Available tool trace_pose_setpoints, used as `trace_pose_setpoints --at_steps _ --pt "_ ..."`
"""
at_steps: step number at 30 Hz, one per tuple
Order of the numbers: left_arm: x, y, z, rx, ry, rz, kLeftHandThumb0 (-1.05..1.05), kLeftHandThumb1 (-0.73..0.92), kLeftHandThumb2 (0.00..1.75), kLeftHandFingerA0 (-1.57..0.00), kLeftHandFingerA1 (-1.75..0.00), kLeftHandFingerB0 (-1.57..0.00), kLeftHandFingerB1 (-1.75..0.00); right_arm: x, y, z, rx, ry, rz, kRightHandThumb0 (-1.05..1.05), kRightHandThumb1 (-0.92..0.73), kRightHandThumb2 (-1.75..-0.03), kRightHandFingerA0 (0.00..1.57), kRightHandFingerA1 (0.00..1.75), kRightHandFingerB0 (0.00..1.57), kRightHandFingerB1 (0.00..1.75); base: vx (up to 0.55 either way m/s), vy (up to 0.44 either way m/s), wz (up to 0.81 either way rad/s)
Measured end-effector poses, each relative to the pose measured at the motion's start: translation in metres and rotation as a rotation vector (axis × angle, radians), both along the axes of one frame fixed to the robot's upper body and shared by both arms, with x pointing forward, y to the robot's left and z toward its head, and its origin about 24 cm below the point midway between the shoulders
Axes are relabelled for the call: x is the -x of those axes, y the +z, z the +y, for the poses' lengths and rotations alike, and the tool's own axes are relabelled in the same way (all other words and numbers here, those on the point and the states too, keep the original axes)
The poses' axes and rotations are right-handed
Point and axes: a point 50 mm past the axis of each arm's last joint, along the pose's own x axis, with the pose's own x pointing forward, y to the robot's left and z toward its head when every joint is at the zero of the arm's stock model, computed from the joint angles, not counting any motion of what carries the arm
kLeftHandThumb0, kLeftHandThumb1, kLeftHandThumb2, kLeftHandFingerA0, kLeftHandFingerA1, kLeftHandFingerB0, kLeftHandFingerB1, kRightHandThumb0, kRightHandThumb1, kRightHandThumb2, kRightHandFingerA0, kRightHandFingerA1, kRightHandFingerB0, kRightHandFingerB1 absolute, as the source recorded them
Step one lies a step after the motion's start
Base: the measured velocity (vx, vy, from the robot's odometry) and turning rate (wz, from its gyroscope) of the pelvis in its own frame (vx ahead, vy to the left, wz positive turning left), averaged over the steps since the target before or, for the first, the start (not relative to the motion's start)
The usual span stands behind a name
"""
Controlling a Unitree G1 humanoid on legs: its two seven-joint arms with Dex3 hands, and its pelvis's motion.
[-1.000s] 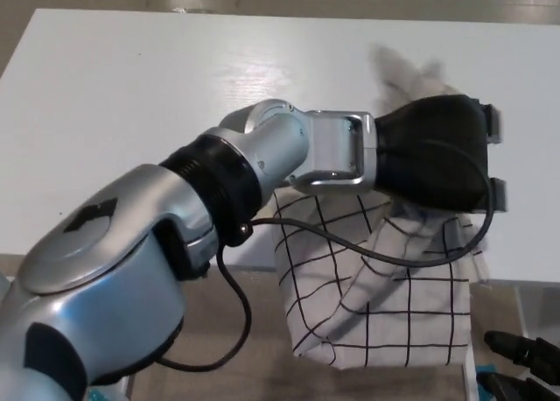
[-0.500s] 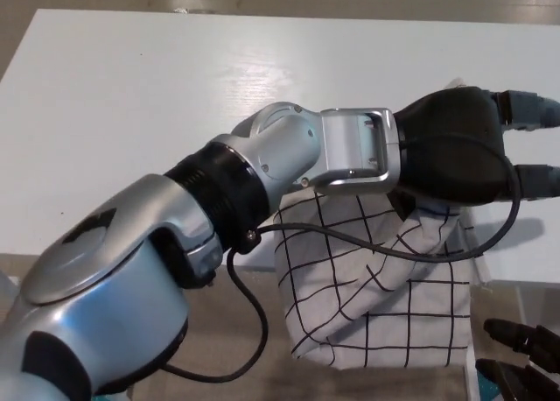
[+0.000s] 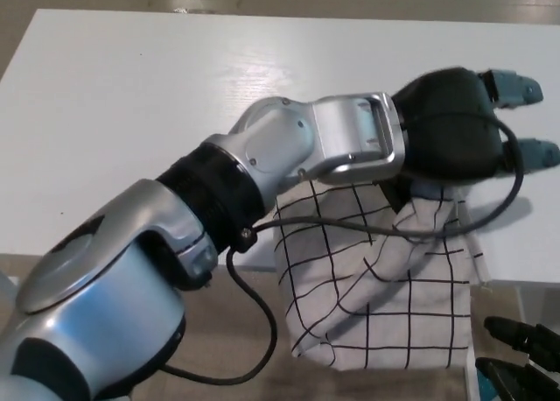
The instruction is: Use the left hand to fold a white towel with checkered patterns in half.
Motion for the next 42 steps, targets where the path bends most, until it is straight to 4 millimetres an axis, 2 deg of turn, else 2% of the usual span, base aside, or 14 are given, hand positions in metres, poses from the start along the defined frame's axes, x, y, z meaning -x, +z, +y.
trace_pose_setpoints --at_steps 3,6,7,8,13,16,17,19,23,25,26,38,39,42 --pt "-0.004 0.012 0.004 0.031 0.04 0.016 -1.04 0.64 0.69 0.0 0.0 0.0 -0.01 0.0 0.0 0.0 0.001 0.0 0.0 -0.71 -0.54 -0.93 0.53 0.54 0.54 0.54 0.0 0.0 0.0" --pt "-0.012 0.045 0.01 0.115 0.099 0.017 -1.01 0.66 0.64 0.0 0.0 0.0 -0.06 0.0 0.0 0.0 0.002 0.001 0.002 -0.71 -0.54 -0.93 0.52 0.54 0.55 0.54 0.0 0.0 0.0" --pt "-0.012 0.045 0.01 0.115 0.099 0.017 -1.01 0.66 0.64 0.0 0.0 0.0 -0.06 0.0 0.0 0.0 0.002 0.001 0.002 -0.71 -0.54 -0.93 0.52 0.54 0.55 0.54 0.0 0.0 0.0" --pt "-0.015 0.064 0.013 0.163 0.123 0.016 -1.01 0.71 0.62 0.0 0.0 0.0 -0.04 0.0 0.0 -0.001 0.002 0.001 0.003 -0.71 -0.54 -0.93 0.52 0.54 0.55 0.54 0.0 0.0 0.0" --pt "-0.02 0.118 0.028 0.301 0.183 0.006 -1.01 0.73 0.64 0.0 0.0 0.0 0.0 0.001 -0.001 -0.001 0.004 0.002 0.006 -0.69 -0.54 -0.93 0.54 0.56 0.52 0.53 0.0 0.0 0.0" --pt "-0.022 0.146 0.037 0.376 0.215 0.01 -1.03 0.74 0.63 0.0 0.0 0.0 -0.01 0.002 -0.001 -0.002 0.007 0.004 0.01 -0.69 -0.54 -0.93 0.55 0.57 0.52 0.52 0.0 0.0 0.0" --pt "-0.022 0.146 0.037 0.376 0.215 0.01 -1.03 0.74 0.63 0.0 0.0 0.0 -0.01 0.002 -0.001 -0.002 0.007 0.004 0.01 -0.69 -0.54 -0.93 0.55 0.57 0.52 0.52 0.0 0.0 0.0" --pt "-0.024 0.172 0.05 0.445 0.254 0.017 -1.03 0.74 0.64 0.0 0.0 0.0 0.0 0.004 -0.003 -0.002 0.008 0.008 0.018 -0.7 -0.54 -0.93 0.53 0.55 0.54 0.53 0.0 0.0 0.0" --pt "-0.024 0.197 0.066 0.506 0.305 0.039 -1.03 0.74 0.65 0.0 0.0 0.0 0.0 0.008 -0.006 -0.003 0.006 0.012 0.039 -0.72 -0.54 -0.92 0.48 0.51 0.61 0.56 0.0 0.0 0.0" --pt "-0.024 0.205 0.072 0.525 0.326 0.057 -1.03 0.74 0.65 0.0 0.0 0.0 0.0 0.01 -0.008 -0.003 0.005 0.014 0.046 -0.72 -0.54 -0.92 0.47 0.51 0.62 0.57 0.0 0.0 0.0" --pt "-0.024 0.205 0.072 0.525 0.326 0.057 -1.03 0.74 0.64 0.0 0.0 0.0 0.0 0.01 -0.008 -0.003 0.005 0.014 0.046 -0.7 -0.56 -0.63 0.53 0.41 0.65 0.45 0.0 0.0 0.0" --pt "-0.026 0.196 0.077 0.483 0.35 0.15 -1.03 0.74 0.66 0.0 0.0 0.0 -0.01 0.004 -0.004 -0.001 0.005 0.028 0.031 -0.69 -0.53 -0.66 0.55 0.44 0.69 0.47 0.0 0.0 0.0" --pt "-0.026 0.197 0.078 0.483 0.352 0.151 -1.03 0.7 0.67 0.0 0.0 0.0 -0.01 0.004 -0.004 -0.001 0.005 0.028 0.031 -0.64 -0.6 -0.59 0.57 0.43 0.68 0.43 0.0 0.0 0.0" --pt "-0.025 0.201 0.086 0.499 0.357 0.155 -0.99 0.69 0.65 0.0 0.0 0.0 -0.03 0.003 -0.003 0.0 0.004 0.026 0.029 -0.64 -0.6 -0.59 0.55 0.43 0.61 0.4 0.0 0.0 0.0"
